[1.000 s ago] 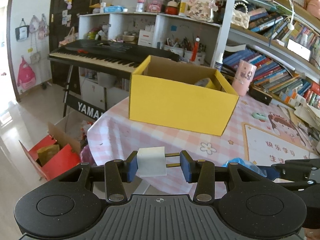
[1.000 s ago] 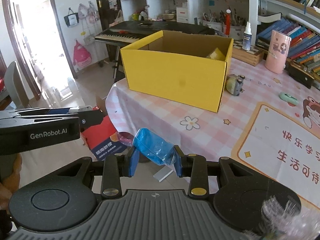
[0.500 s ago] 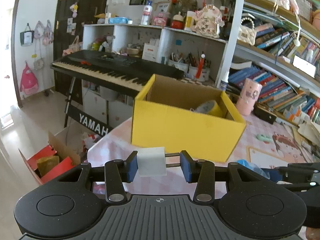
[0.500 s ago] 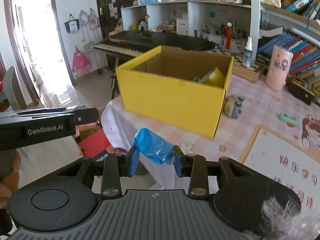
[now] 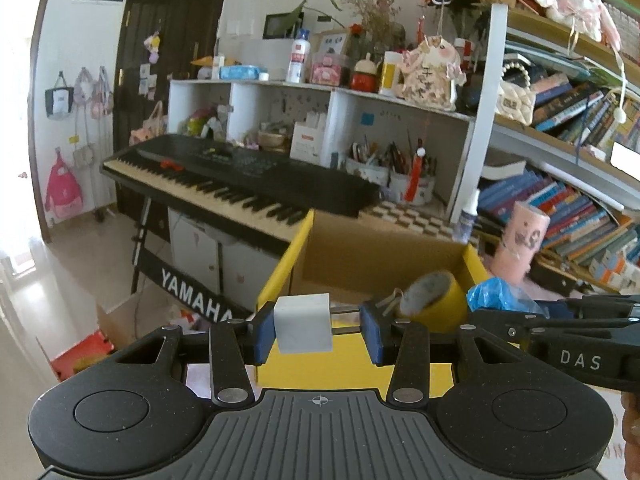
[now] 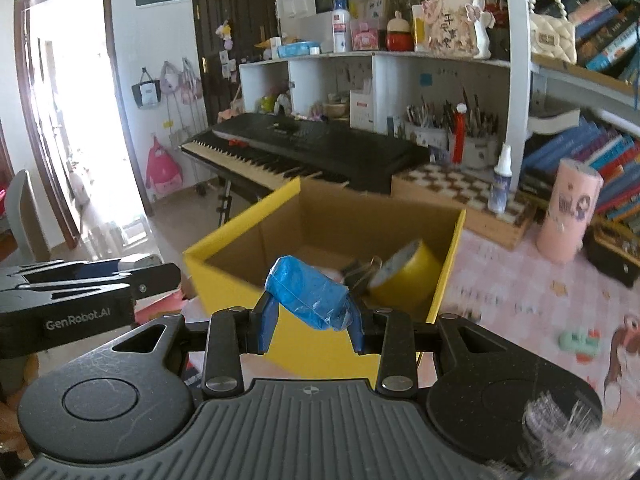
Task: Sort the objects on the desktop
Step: 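Carry the blue bag with the right tool while the left tool carries the charger to the yellow box, then lower the blue bag into the yellow box and open the right tool while the left tool releases the charger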
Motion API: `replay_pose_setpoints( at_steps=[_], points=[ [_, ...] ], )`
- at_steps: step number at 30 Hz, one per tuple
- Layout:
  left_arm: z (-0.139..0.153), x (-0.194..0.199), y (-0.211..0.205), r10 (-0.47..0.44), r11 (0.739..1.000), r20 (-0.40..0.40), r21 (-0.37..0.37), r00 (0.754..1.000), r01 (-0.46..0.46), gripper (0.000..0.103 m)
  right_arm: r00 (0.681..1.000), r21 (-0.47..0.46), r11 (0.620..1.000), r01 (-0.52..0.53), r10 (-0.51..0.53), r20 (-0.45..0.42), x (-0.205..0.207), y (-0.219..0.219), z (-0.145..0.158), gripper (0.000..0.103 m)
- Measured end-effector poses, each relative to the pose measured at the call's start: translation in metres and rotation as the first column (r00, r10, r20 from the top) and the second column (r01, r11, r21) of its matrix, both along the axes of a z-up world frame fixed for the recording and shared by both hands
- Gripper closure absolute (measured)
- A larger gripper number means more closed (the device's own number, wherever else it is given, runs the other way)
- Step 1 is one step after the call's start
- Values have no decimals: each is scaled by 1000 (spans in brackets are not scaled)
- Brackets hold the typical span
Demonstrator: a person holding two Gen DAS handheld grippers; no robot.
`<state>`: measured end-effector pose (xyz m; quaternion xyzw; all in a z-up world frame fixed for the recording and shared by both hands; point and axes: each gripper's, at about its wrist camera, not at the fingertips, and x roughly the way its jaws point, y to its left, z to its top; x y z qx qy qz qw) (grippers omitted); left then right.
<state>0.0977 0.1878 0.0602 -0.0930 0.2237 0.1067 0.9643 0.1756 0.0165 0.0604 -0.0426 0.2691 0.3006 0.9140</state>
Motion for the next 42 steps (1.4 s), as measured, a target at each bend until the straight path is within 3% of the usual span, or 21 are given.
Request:
replay_pose_setpoints(
  at_steps=[7,19,34,40,42],
  points=[
    [1,37,-5,20,1000,-10,23,1000,-20,61,999,-34,998,-50,50,11,47,2,-1,70],
    [-21,90,-18,18,997,-119,83,993,-8,61,983,-159,970,-186,184,-26,104,12,-23,70],
    [-47,135,-30,-20,992,-285,117,958,55,61,911,-370,834,-408,400,-103,160,38,-55,70],
    [-52,145,-34,-22,990,-319,127,947,66,60,868,-429,759,-490,471,-158,169,47,-70,70],
    [-54,147,-34,-20,989,-331,131,943,67,61,858,-464,734,-496,497,-131,167,50,-72,70]
  ],
)
